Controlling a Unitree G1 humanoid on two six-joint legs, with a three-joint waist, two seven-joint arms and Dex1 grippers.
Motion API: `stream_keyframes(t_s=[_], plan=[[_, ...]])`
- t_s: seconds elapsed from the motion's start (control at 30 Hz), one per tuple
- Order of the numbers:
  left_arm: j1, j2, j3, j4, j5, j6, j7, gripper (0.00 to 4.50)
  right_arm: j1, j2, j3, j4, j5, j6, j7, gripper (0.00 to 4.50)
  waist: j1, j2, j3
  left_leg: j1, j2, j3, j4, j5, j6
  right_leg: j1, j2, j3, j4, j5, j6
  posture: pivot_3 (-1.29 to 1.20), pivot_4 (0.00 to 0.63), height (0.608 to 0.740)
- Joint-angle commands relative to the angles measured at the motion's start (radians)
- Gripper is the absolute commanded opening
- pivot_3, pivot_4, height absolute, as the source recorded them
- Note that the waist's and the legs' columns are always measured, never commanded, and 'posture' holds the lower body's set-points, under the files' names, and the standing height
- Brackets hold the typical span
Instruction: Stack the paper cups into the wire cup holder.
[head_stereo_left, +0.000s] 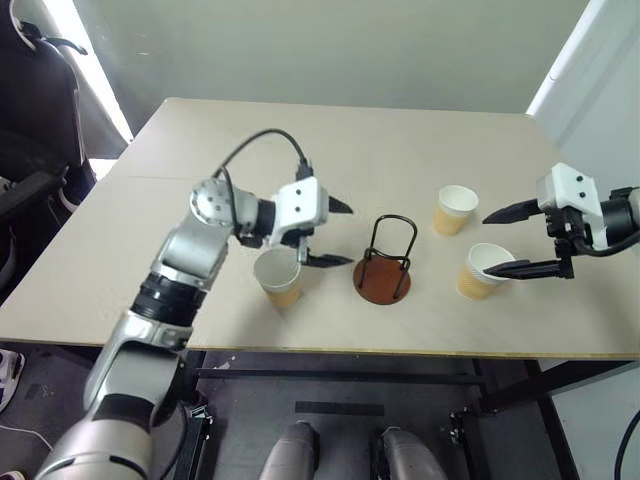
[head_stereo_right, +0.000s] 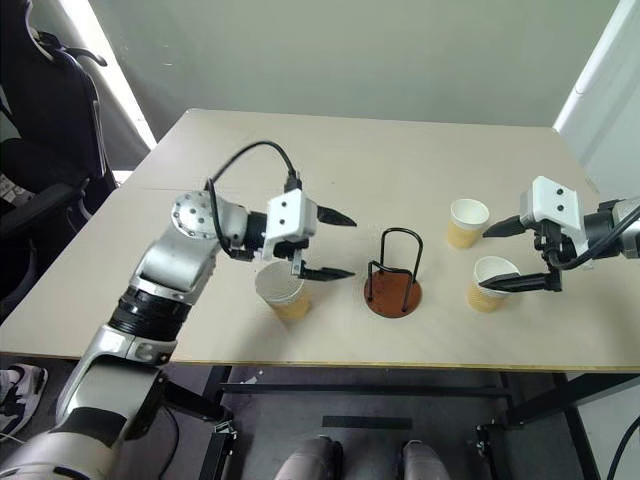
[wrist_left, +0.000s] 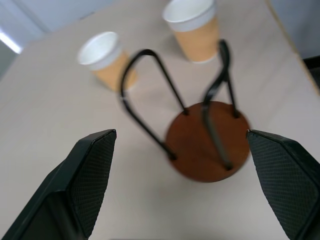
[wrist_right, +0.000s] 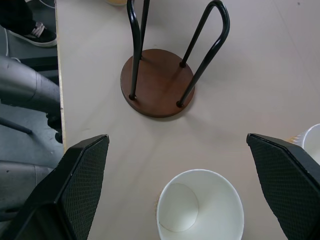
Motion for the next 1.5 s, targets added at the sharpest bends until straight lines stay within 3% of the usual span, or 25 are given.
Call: stream_keyframes(t_s=[0.03, 0.23, 0.5, 0.77, 1.0, 1.3, 1.4, 1.5], plan=[[-0.038, 0.016, 0.03, 0.019, 0.003, -0.033, -0.001, 4.45, -0.044, 0.003, -0.008, 0.012, -0.024, -0.028, -0.048, 4.5, -0.001, 0.0, 0.0, 0.0, 0.0, 0.0, 0.0, 0.0, 0.0, 0.0, 0.0, 0.0, 0.0, 0.0, 0.0, 0.0, 0.15, 0.74], [-0.082, 0.03, 0.052, 0.067, -0.007, -0.038, 0.006, 4.45, -0.164, 0.06, 0.048, 0.182, -0.13, -0.147, -0.118, 4.5, -0.005, 0.0, 0.0, 0.0, 0.0, -0.001, 0.0, 0.0, 0.0, -0.001, 0.0, 0.0, 0.0, 0.0, 0.0, 0.0, 0.15, 0.74], [-0.152, 0.071, 0.111, 0.147, -0.039, -0.009, -0.016, 4.45, -0.362, 0.223, 0.157, 0.467, -0.26, -0.315, -0.155, 4.5, -0.014, 0.0, 0.0, -0.001, 0.0, -0.001, -0.002, 0.0, 0.001, -0.003, 0.0, 0.0, 0.0, 0.0, 0.0, 0.0, 0.15, 0.74], [-0.15, 0.081, 0.132, 0.144, -0.052, 0.018, -0.014, 4.45, -0.514, 0.336, 0.245, 0.834, -0.428, -0.542, -0.267, 4.5, -0.006, 0.001, 0.0, -0.004, 0.0, -0.001, -0.002, -0.001, 0.001, -0.007, 0.0, 0.0, 0.0, 0.001, -0.001, 0.0, 0.15, 0.74], [-0.153, 0.082, 0.136, 0.145, -0.051, 0.022, -0.012, 4.45, -0.576, 0.362, 0.304, 1.06, -0.559, -0.666, -0.373, 4.5, -0.004, 0.001, 0.0, -0.004, 0.0, -0.001, -0.003, -0.002, 0.0, -0.007, 0.0, 0.0, 0.0, 0.0, -0.001, 0.0, 0.15, 0.74], [-0.157, 0.077, 0.131, 0.147, -0.046, 0.018, -0.009, 4.45, -0.6, 0.38, 0.31, 1.153, -0.631, -0.706, -0.44, 4.5, -0.006, 0.001, 0.0, -0.004, 0.0, -0.001, -0.005, -0.003, -0.001, -0.007, 0.0, 0.0, 0.0, 0.0, -0.002, 0.0, 0.15, 0.74], [-0.153, 0.076, 0.127, 0.144, -0.044, 0.017, -0.011, 4.5, -0.608, 0.398, 0.3, 1.159, -0.627, -0.705, -0.439, 3.89, -0.007, 0.001, 0.0, -0.004, 0.0, -0.001, -0.005, -0.003, -0.001, -0.007, 0.0, 0.0, 0.0, 0.0, -0.002, 0.0, 0.15, 0.74], [-0.153, 0.077, 0.126, 0.144, -0.042, 0.017, -0.011, 4.5, -0.615, 0.41, 0.29, 1.157, -0.615, -0.702, -0.427, 2.84, -0.008, 0.001, 0.0, -0.003, 0.0, -0.001, -0.005, -0.003, -0.001, -0.007, 0.0, 0.0, 0.0, 0.0, -0.002, 0.0, 0.15, 0.74]])
